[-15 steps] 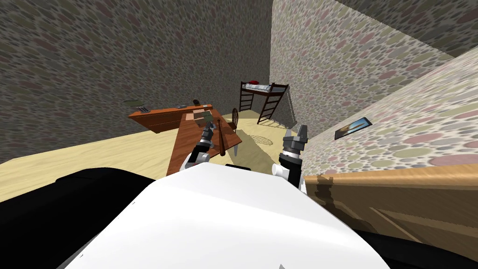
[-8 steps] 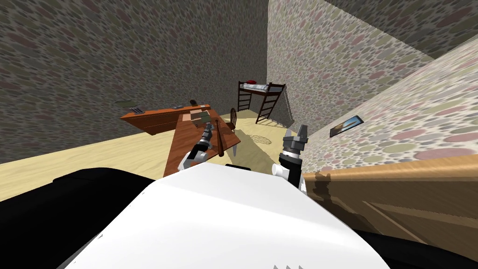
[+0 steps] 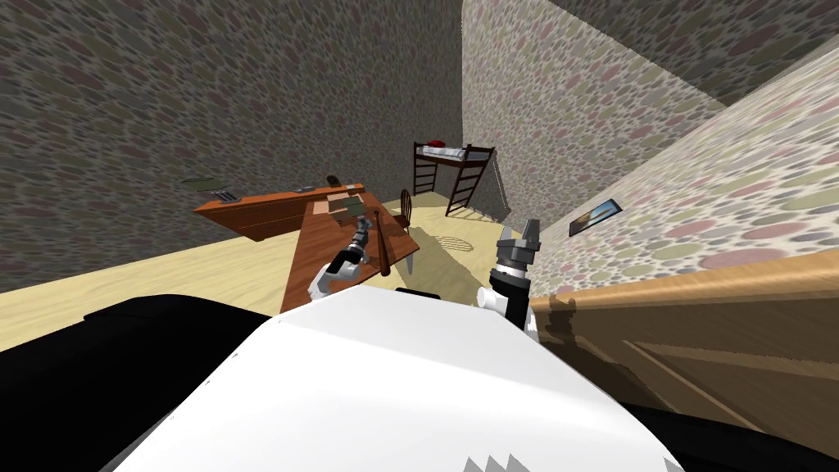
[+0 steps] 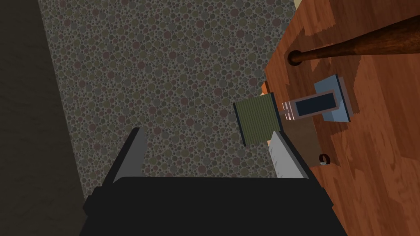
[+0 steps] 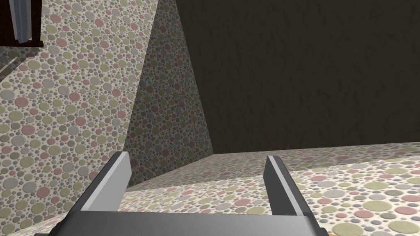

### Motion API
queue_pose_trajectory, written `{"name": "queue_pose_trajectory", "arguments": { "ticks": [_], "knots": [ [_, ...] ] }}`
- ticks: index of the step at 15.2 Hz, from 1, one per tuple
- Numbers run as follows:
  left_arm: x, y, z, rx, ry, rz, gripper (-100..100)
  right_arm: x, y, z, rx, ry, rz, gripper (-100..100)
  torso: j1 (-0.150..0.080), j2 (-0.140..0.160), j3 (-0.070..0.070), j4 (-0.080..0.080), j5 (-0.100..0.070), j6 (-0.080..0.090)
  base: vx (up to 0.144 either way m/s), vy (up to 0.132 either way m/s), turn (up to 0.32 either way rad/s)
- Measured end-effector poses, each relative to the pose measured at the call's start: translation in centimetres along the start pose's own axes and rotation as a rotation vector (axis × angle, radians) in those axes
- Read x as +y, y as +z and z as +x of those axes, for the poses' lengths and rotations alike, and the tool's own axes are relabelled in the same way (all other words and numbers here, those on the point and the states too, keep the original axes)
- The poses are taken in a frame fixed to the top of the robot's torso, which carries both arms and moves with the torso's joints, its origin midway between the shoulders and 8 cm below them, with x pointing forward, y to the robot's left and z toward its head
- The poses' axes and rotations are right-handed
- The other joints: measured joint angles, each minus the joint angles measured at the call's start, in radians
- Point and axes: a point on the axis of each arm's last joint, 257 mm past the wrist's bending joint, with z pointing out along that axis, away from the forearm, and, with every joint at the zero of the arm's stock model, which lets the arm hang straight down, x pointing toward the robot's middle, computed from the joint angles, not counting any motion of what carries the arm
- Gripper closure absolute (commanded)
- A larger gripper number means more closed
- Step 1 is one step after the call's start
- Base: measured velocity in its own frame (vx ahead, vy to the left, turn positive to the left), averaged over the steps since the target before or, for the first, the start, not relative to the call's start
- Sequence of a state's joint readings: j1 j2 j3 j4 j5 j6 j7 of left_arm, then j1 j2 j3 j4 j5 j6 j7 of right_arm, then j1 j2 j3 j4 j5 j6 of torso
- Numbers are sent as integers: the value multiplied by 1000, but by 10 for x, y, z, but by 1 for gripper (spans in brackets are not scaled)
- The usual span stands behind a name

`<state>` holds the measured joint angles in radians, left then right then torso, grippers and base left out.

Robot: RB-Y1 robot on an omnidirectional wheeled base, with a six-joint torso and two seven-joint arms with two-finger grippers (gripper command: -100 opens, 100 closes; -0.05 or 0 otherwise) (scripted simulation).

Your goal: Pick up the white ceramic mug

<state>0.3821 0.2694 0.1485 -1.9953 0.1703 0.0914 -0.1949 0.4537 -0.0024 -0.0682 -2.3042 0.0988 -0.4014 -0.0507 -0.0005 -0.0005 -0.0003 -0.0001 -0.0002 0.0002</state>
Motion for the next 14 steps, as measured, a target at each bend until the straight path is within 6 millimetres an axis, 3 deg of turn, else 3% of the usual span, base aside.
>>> {"name": "queue_pose_trajectory", "arguments": {
  "ticks": [6,14],
  "knots": [
    [55,6,-20,-9,25,-161,-100,0,0,0,0,0,0,0,0,0,0,0,0,0,1,-9,-70],
    [111,6,-52,-27,38,-341,-100,0,0,0,0,0,0,0,0,0,0,0,0,0,0,-6,-55]
  ]
}}
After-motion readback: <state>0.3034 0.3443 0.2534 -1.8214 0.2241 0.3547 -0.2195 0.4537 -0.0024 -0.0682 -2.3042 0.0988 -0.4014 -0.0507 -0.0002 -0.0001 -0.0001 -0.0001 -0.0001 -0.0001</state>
